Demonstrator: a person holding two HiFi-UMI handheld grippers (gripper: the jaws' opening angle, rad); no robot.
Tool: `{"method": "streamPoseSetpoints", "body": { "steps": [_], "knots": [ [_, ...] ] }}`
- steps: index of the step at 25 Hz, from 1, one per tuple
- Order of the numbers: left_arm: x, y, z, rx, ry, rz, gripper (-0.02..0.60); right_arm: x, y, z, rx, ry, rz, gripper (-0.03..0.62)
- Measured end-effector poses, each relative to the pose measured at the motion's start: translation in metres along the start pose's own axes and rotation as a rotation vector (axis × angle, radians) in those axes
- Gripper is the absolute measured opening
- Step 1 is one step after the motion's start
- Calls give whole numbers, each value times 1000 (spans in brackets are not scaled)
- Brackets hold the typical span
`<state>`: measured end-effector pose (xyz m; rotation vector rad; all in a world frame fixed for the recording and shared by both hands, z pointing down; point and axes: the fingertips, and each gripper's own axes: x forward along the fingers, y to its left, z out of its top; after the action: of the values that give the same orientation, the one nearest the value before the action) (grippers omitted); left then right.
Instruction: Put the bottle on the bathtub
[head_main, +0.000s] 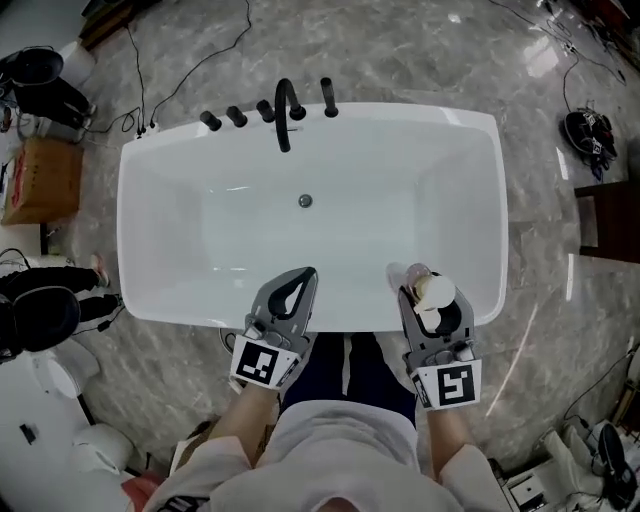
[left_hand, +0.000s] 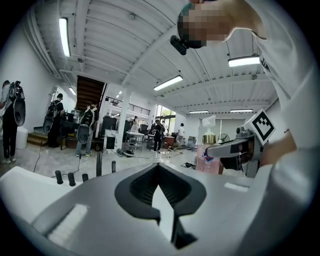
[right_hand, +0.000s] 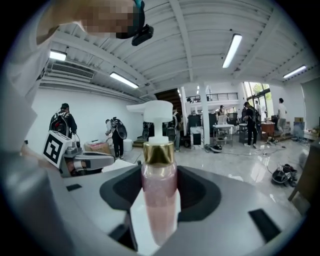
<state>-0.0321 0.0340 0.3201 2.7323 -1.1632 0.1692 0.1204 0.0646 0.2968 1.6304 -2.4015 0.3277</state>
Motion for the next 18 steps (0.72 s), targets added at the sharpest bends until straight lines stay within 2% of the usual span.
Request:
{"method": "streamPoseSetpoints", "body": {
  "steps": [5,8,10,14,18],
  "knots": [
    [15,11,-44,-11,4,-2,9,30,-5,-49,23,34,4,213],
    [13,13,-81,-41,102,-7,9,38,-6,-74,30,58,-3,213],
    [11,15,-100,-56,132,-5,9,41,-5,-89,35,78,-8,213],
    [16,20,-120,-73,111,13,9,50,-6,-115,31,92,-10,212],
    [14,16,-126,-68,123,-2,9,50,-2,-124,37,106,-5,213]
  ]
}}
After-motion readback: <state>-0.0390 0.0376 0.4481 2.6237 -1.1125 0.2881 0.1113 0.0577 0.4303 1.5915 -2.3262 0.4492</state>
